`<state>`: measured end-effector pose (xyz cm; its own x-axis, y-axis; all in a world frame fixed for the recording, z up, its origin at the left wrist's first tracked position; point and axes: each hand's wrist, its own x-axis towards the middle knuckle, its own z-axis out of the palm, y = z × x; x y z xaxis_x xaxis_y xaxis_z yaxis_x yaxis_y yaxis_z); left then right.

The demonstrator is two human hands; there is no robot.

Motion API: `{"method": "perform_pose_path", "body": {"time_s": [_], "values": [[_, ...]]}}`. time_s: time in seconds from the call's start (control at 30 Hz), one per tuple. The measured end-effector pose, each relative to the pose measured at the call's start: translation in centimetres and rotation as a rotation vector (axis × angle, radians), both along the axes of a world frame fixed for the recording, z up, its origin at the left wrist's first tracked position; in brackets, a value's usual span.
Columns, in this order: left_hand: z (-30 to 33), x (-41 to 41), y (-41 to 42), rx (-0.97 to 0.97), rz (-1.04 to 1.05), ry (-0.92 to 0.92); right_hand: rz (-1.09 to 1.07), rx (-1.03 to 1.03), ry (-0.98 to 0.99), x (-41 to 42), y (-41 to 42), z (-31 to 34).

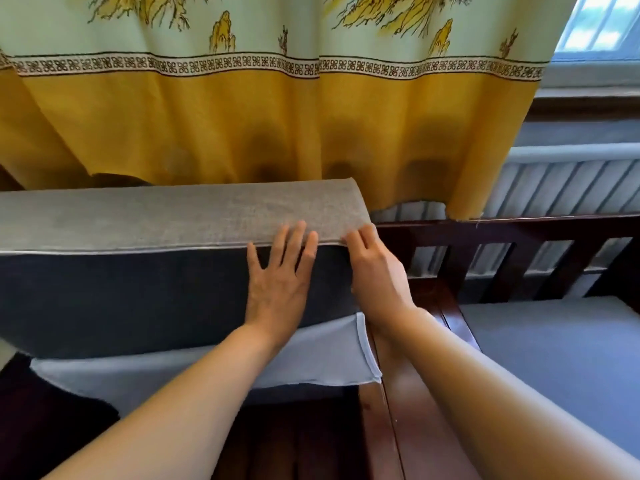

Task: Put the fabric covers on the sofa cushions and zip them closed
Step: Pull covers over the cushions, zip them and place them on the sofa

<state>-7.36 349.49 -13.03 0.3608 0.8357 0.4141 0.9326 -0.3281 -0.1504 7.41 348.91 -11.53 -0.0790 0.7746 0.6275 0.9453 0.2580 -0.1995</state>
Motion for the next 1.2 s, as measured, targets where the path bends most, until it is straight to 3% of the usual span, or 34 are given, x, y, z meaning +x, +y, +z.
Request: {"method": "perform_pose_path", "body": {"time_s": [0.23,0.43,0.83,1.07,1.2], "values": [[-4.5,0.1,-3.7,-0.181,-0.137,0.106,-0.056,-0.284,0.125,4.2,-4.1,-6.5],[-8.5,1.1,-4.8,-0.316,-0.116,0.064,-0.107,-0.477,0.030,4.8,-5.5,-11.4],[-16.4,3.2,-5.7,-0.353,0.007,-0.003,-0.111,-0.665,0.187,5.4,-4.0,-20.6],[-16.9,3.2,-6.9,-0.359,0.020,0.014,-0.159,-0.782,0.261,4.3,-4.2,-22.2],[-15.5,3.2,-8.3,-0.379,0.023,0.008,-0.105,-0.876,0.452,4.2,-5.1,-20.7]]}}
